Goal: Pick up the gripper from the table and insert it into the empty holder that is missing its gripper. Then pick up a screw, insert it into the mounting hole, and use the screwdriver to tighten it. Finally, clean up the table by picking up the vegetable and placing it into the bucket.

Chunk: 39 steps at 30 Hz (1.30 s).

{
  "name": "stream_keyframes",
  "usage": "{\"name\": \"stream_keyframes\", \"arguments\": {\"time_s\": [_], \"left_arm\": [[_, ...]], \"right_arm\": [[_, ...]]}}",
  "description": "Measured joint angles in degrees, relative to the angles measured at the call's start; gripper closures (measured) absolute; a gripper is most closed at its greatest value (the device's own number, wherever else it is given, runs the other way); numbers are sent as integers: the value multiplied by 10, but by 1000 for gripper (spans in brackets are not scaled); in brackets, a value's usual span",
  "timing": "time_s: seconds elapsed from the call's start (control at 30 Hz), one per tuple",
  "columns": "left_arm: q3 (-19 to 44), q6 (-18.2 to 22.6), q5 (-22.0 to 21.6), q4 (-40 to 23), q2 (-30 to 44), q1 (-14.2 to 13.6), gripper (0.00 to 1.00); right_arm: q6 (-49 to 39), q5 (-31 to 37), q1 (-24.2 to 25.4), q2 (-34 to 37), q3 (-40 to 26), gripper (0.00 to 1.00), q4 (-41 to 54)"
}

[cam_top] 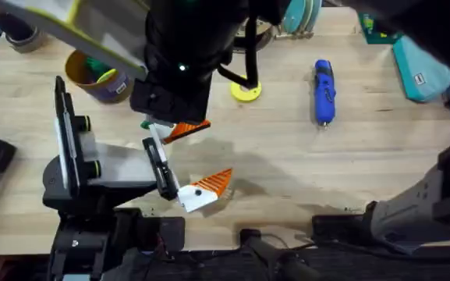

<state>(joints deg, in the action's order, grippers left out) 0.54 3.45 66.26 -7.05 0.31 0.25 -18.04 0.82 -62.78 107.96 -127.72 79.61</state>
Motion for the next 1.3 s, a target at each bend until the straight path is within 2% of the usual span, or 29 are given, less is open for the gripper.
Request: {"name": "stream_keyframes", "arguments": {"time_s": [0.57,1.3], "left_arm": [[0,0,0,0,0,0,15],[0,0,0,0,0,0,15]], "right_arm": [[0,0,-8,3,0,995,-17],[5,0,-8,7,62,995,-61]]}}
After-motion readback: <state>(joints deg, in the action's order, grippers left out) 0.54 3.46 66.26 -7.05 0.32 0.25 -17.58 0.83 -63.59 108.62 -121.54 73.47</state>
